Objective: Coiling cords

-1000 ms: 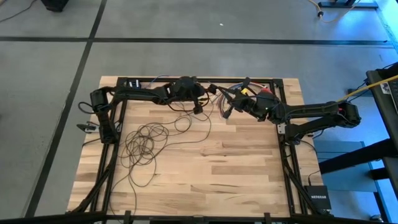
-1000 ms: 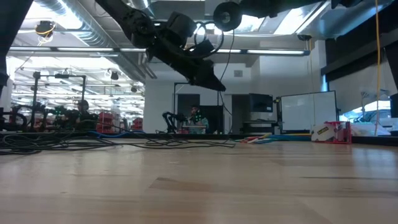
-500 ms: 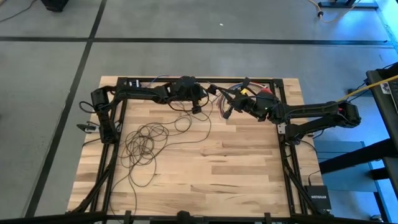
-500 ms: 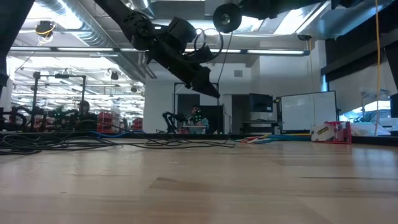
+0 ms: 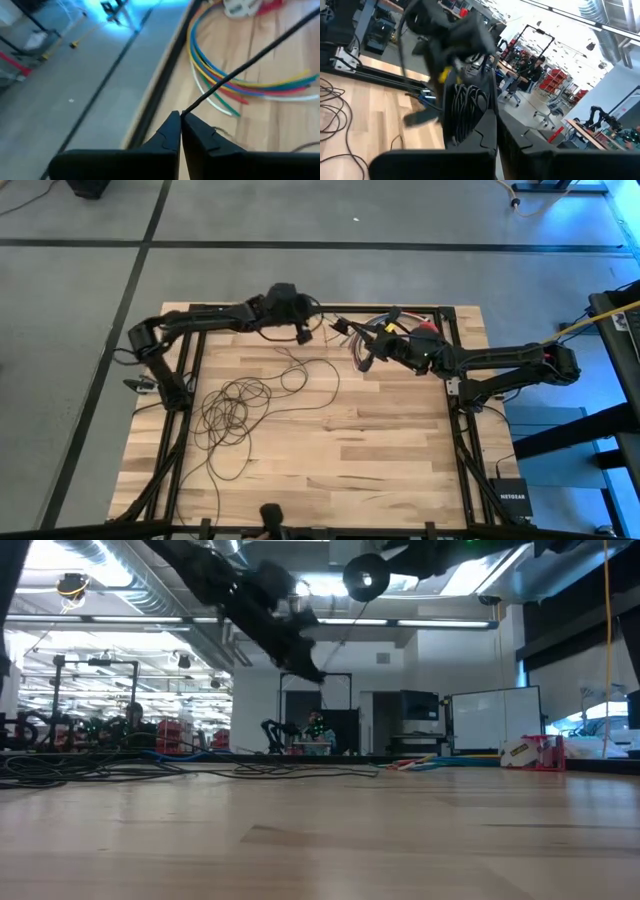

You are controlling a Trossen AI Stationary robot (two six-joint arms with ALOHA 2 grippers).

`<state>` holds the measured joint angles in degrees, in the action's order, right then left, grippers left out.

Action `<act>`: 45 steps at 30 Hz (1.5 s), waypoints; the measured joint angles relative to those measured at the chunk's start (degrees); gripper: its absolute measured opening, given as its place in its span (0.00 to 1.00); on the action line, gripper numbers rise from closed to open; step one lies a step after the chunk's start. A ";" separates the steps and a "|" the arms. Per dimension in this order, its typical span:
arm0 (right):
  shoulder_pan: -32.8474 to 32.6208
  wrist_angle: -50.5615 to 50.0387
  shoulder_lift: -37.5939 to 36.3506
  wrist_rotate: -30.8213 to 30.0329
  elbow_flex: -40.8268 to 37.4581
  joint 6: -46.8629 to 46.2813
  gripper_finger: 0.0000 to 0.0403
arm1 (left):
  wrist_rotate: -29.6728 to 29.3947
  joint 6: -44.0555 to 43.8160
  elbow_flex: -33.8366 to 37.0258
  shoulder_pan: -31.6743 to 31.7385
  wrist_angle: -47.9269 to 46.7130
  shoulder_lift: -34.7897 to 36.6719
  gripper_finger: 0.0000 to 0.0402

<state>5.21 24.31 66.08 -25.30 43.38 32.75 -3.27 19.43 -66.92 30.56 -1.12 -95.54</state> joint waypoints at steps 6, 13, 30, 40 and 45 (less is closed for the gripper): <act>0.05 -3.52 0.26 0.00 0.05 0.60 0.01 | 0.07 -1.01 0.01 0.32 -5.05 10.11 0.00; 0.82 -3.65 2.34 -0.66 0.07 3.44 0.01 | 0.73 -3.77 0.01 -0.19 -6.23 16.67 0.00; 10.57 2.34 10.81 -0.02 0.11 1.55 0.01 | 4.74 -8.55 0.03 -8.49 -0.93 18.72 0.00; 11.35 12.56 13.35 -0.58 0.11 1.35 0.01 | 4.44 -9.27 0.01 -15.55 8.86 9.78 0.00; 11.32 12.87 13.35 0.96 0.11 -0.08 0.01 | 4.14 -10.10 0.01 -16.81 17.82 2.77 0.00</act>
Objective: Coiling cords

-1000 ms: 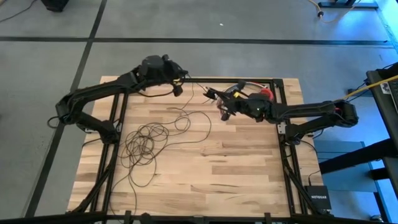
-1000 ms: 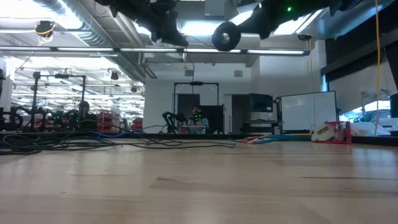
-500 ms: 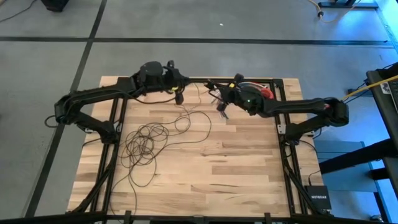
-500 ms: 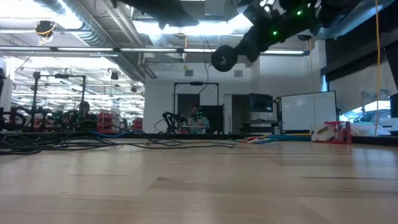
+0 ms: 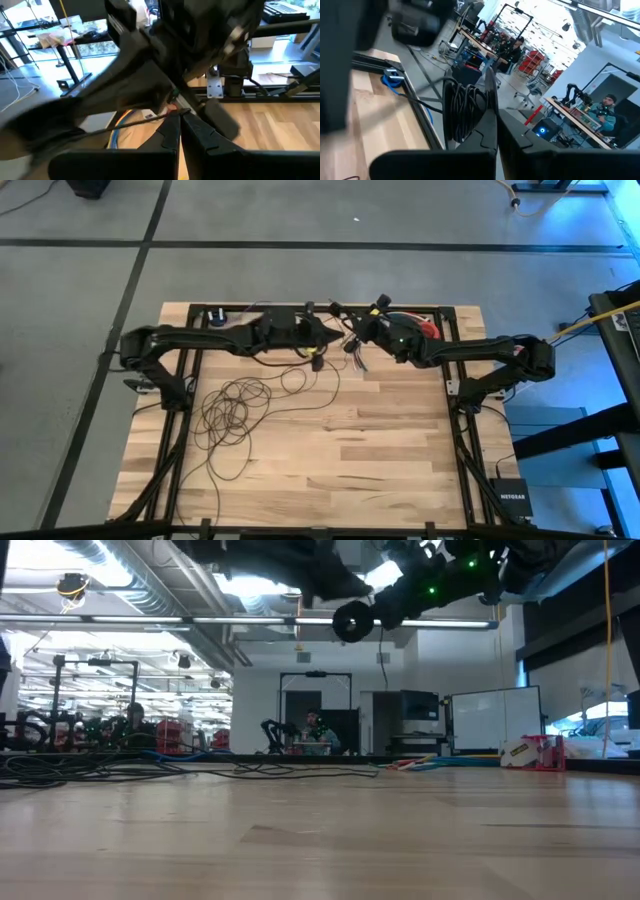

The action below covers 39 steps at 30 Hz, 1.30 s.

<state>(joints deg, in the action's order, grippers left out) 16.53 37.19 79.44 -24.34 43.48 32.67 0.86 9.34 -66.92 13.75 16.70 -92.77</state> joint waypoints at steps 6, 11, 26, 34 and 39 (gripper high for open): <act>0.04 0.24 0.00 -0.09 0.00 -0.09 0.01 | -1.27 0.83 0.00 -0.19 3.93 -6.46 0.00; 0.02 1.60 0.00 2.21 0.02 -2.31 0.01 | -9.42 3.04 -0.02 0.13 5.36 -9.67 0.00; 0.01 -2.28 -0.22 3.19 0.11 0.24 0.01 | -7.25 3.13 -0.02 -2.13 7.69 -7.38 0.00; -0.43 -0.90 -0.22 8.05 0.13 -2.07 0.01 | -9.38 4.27 -0.02 -0.90 9.21 -7.90 0.00; -0.76 -0.80 -0.20 7.47 0.48 -2.08 0.01 | -8.42 2.05 -0.02 0.67 8.96 -9.42 0.00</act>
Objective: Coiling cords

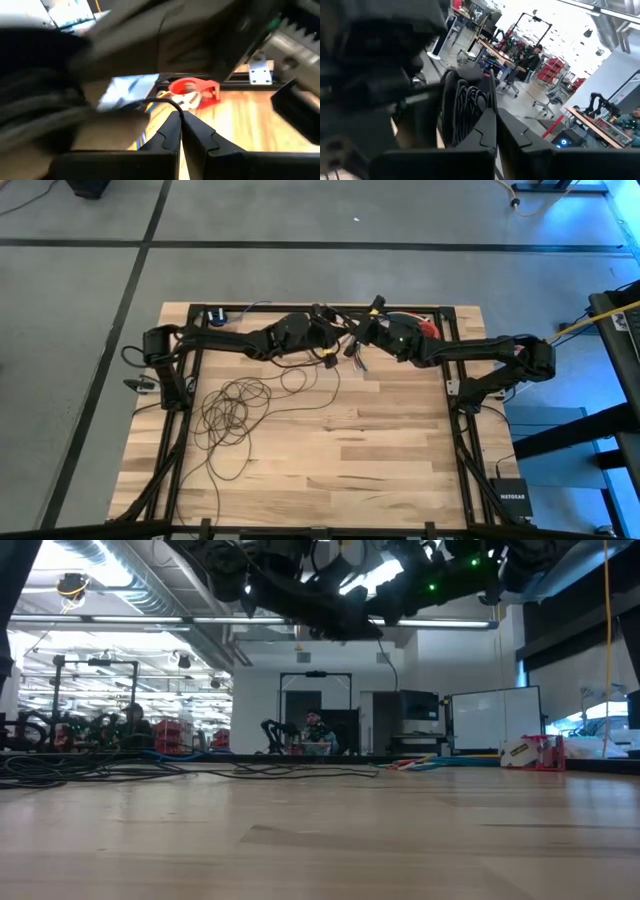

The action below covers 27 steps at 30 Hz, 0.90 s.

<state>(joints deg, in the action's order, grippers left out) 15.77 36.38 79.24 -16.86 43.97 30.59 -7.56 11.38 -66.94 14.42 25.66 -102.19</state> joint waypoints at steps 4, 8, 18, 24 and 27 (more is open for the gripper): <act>-0.08 0.65 0.00 -1.72 0.00 0.43 0.01 | 2.57 -1.11 -0.02 0.57 -0.14 -0.03 0.00; -0.07 0.56 -0.22 -0.75 0.00 1.58 0.01 | 2.29 -0.18 -0.02 0.54 -2.21 -0.03 0.00; -1.57 -2.79 -5.32 1.00 -0.09 -0.35 0.01 | -1.79 2.24 -0.30 2.15 -11.26 0.32 0.00; -1.90 -8.08 -9.03 1.03 -0.13 -1.92 0.01 | -1.77 2.55 -0.28 2.81 -12.30 0.28 0.00; -1.92 -9.76 -10.94 1.05 -0.13 -1.96 0.01 | -1.80 2.57 -0.24 2.68 -12.36 0.23 0.00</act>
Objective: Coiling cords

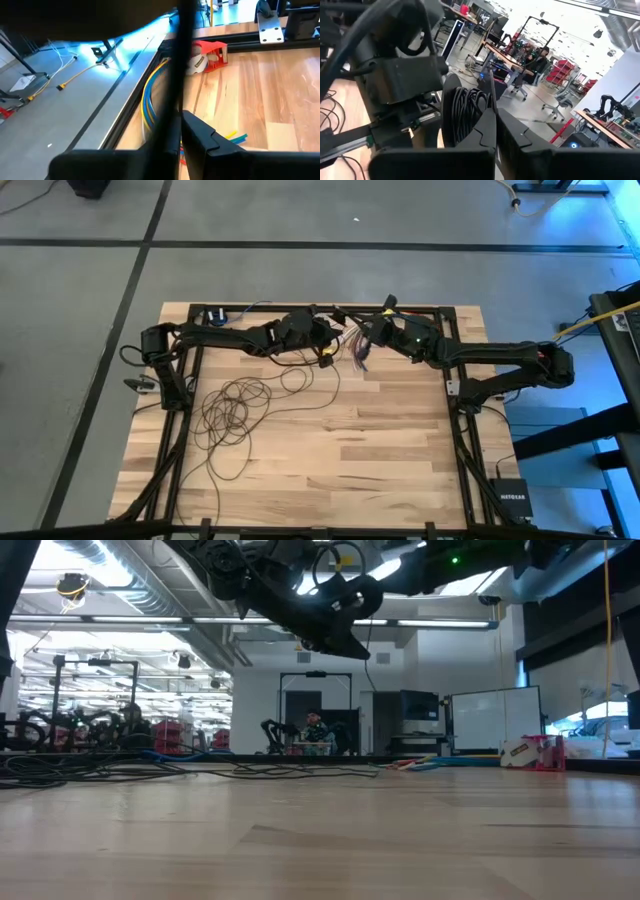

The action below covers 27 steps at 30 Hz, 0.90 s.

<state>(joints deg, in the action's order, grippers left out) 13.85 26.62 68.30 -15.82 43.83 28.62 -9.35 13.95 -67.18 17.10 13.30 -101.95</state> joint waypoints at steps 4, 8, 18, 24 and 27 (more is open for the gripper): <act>-0.02 -1.37 -2.65 0.26 0.00 0.01 0.01 | 0.47 -0.04 0.07 -0.02 0.16 -0.06 0.00; -0.03 -0.25 -4.81 0.60 0.14 -0.21 0.01 | 0.60 -0.04 0.25 0.06 -1.31 -0.24 0.00; -0.02 0.21 -7.86 2.80 0.33 -1.46 0.01 | 0.67 -0.04 0.46 0.59 -1.80 -0.50 0.00; 0.00 -2.49 -7.45 1.88 0.28 -1.24 0.01 | 2.21 -1.17 0.33 0.48 -1.22 -0.30 0.05; 0.00 -2.61 -7.43 1.88 0.28 -1.20 0.01 | 8.13 -3.16 0.33 0.48 -1.21 -0.33 0.14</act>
<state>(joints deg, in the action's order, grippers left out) 13.85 24.02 60.87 -13.93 44.12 27.43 -1.22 10.79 -66.85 17.58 12.09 -102.28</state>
